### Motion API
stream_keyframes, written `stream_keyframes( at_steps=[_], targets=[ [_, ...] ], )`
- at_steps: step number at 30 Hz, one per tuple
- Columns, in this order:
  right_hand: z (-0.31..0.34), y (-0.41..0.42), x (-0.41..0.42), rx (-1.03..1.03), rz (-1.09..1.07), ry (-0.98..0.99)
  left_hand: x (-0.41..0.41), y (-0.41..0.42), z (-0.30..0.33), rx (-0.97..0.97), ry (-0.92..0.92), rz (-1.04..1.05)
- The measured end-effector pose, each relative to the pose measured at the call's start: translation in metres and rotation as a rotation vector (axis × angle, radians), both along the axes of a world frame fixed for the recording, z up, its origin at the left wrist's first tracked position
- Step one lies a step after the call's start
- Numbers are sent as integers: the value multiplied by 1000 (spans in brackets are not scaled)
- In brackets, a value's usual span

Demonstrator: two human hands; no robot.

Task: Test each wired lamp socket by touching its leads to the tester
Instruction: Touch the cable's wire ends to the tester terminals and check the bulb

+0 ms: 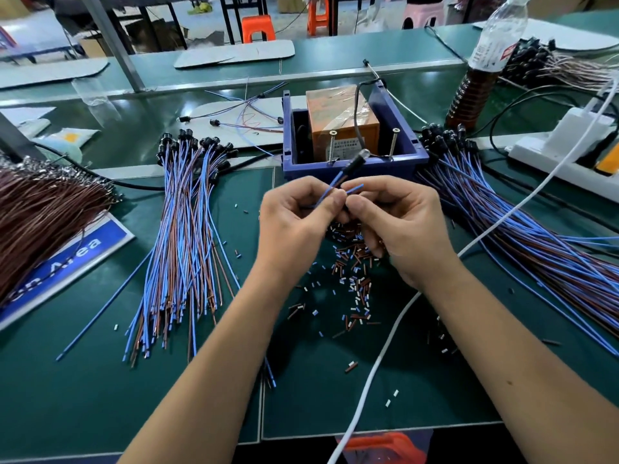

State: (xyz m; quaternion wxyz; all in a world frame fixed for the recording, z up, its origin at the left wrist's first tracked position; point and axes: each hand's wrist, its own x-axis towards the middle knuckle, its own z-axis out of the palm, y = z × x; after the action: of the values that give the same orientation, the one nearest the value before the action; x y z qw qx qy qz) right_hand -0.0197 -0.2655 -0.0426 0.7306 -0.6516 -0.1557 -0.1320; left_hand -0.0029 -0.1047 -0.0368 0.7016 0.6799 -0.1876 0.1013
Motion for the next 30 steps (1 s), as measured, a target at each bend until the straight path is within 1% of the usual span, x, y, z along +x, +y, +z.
stream_keyframes(
  at_steps=[4, 6, 8, 12, 18, 20, 22, 27, 30],
  targets=[
    [0, 9, -2, 226, -7, 95, -6, -14, -4, -69, 21, 7],
    [1, 8, -2, 289, 17, 163, -8, -17, -5, -120, 30, 30],
    [1, 8, -1, 302, 22, 192, -10, -20, -4, -133, 30, 53],
    [3, 7, -1, 309, 8, 182, -14, -24, -3, -152, 11, 98],
    [10, -1, -1, 274, -12, 44, -17, -24, 1, -137, -167, 437],
    [12, -6, 1, 265, -79, 7, -15, -22, 3, -144, -171, 510],
    [12, -11, 3, 205, -218, -31, -12, -21, 4, -150, -145, 550],
    [9, -15, 7, -13, -606, -144, -9, -24, 3, -218, -45, 545],
    [9, -14, 9, -136, -743, -192, -7, -29, 2, -206, -51, 549]
  ],
)
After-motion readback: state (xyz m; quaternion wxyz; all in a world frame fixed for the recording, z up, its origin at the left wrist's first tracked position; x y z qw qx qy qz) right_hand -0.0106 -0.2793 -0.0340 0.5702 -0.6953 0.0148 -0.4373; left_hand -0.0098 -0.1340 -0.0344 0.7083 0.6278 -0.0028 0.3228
